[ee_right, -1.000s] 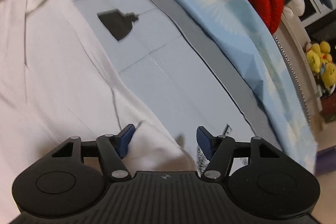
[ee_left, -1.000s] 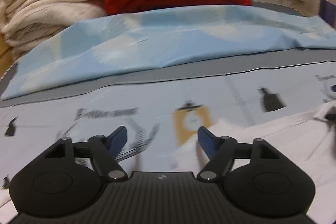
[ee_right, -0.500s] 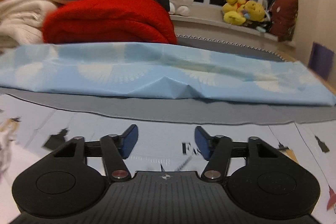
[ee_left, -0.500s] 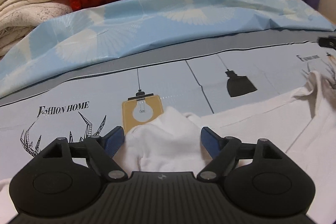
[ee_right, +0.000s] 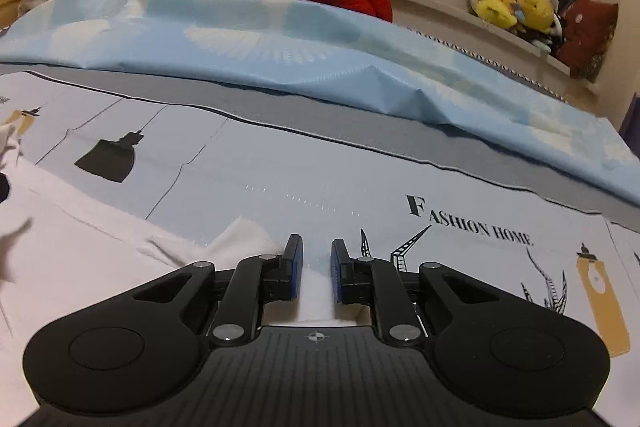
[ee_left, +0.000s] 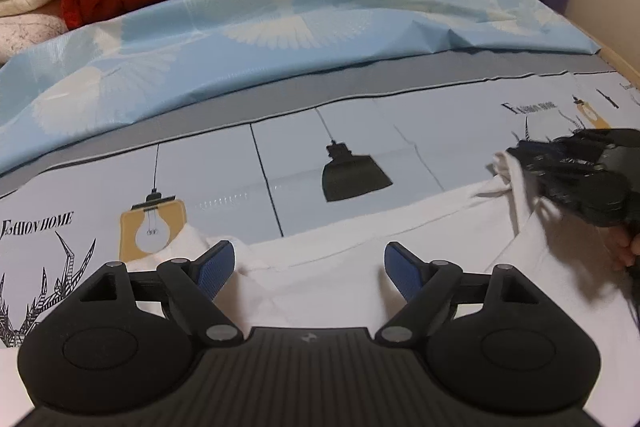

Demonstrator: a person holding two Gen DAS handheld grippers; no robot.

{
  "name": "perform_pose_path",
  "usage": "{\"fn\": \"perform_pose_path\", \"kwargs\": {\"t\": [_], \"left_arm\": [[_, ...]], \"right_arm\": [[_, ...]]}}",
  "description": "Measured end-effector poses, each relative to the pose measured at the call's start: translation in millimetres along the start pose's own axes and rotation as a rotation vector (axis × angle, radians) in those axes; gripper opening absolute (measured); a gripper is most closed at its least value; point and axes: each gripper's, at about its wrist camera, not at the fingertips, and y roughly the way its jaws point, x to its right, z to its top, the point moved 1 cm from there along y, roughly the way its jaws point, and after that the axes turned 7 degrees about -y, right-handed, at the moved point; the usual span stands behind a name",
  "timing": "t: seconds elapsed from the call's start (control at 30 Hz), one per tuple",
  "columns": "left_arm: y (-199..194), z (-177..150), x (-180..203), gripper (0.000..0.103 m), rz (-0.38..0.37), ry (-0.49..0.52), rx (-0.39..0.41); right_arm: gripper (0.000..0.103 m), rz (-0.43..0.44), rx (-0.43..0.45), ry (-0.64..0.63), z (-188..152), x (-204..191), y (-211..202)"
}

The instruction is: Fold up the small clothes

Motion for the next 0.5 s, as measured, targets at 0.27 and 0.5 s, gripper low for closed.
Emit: {"fn": "perform_pose_path", "kwargs": {"t": [0.27, 0.5], "left_arm": [[-31, 0, -91, 0.091, 0.102, -0.138, 0.048], [-25, 9, -89, 0.094, 0.155, -0.004, 0.070]], "right_arm": [[0.044, 0.106, 0.055, 0.018, -28, 10, -80], [0.050, 0.099, 0.041, 0.030, -53, -12, -70]]}}
